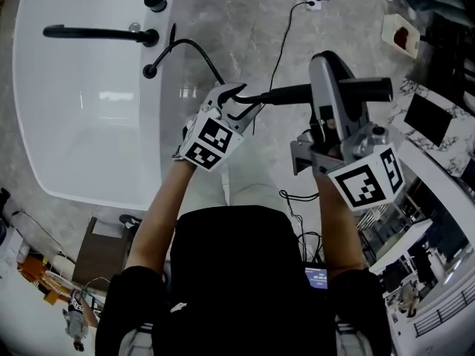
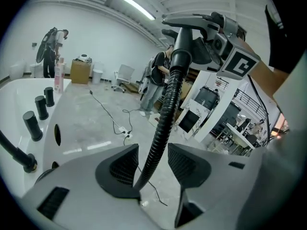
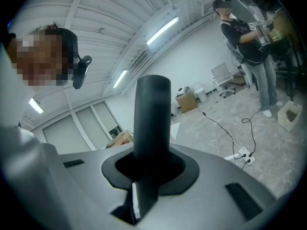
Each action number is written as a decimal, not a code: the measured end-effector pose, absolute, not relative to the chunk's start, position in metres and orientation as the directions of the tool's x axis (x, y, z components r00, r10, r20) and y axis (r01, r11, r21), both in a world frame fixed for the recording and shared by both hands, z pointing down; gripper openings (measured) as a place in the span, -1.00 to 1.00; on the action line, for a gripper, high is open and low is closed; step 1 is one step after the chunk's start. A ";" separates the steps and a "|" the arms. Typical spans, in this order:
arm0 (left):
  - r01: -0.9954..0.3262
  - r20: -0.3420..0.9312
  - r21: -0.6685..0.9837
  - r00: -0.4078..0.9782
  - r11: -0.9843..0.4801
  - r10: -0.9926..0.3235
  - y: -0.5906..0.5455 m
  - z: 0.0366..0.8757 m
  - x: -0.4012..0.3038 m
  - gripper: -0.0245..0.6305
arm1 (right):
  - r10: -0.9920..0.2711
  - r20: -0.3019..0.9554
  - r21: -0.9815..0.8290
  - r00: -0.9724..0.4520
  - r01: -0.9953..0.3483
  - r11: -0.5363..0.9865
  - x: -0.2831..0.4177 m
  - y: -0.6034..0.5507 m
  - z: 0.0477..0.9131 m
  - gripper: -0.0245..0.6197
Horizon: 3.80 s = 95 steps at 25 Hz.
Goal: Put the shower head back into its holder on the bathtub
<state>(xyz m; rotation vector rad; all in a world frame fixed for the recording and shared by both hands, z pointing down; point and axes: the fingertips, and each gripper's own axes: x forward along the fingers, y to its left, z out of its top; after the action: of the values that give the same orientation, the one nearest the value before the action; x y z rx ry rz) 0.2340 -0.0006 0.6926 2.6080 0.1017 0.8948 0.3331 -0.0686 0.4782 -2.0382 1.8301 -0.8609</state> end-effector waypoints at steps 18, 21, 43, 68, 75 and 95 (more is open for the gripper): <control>-0.064 0.656 0.339 0.731 -0.939 0.187 0.003 0.721 0.241 -0.67 | -0.970 0.235 -0.635 0.067 -0.745 -0.205 0.360 -0.055 0.493 -0.68; -0.071 0.656 0.327 0.735 -0.942 0.172 0.000 0.720 0.241 -0.71 | -0.968 0.236 -0.656 0.084 -0.721 -0.223 0.367 -0.050 0.498 -0.68; -0.200 0.630 0.260 0.776 -0.945 0.010 -0.039 0.665 0.211 -0.80 | -0.980 0.186 -0.697 0.075 -0.693 -0.186 0.363 -0.053 0.472 -0.69; -0.438 0.505 0.062 0.789 -0.897 -0.350 -0.111 0.500 0.096 -0.80 | -0.987 -0.022 -0.668 -0.162 -0.731 0.135 0.254 -0.113 0.320 -0.69; -0.518 0.452 -0.006 0.762 -0.855 -0.464 -0.119 0.437 0.057 -0.80 | -0.958 -0.121 -0.638 -0.258 -0.719 0.274 0.212 -0.121 0.252 -0.69; -0.718 0.332 -0.095 0.630 -0.690 -0.702 -0.144 0.345 -0.057 -0.80 | -0.841 -0.267 -0.593 -0.471 -0.607 0.528 0.102 -0.156 0.169 -0.69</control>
<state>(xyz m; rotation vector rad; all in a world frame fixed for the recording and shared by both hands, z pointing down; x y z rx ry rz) -0.0570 -0.1437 0.3446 2.7947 -1.2171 0.5393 0.1016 -0.1556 0.1693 -1.1732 2.2342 -0.5754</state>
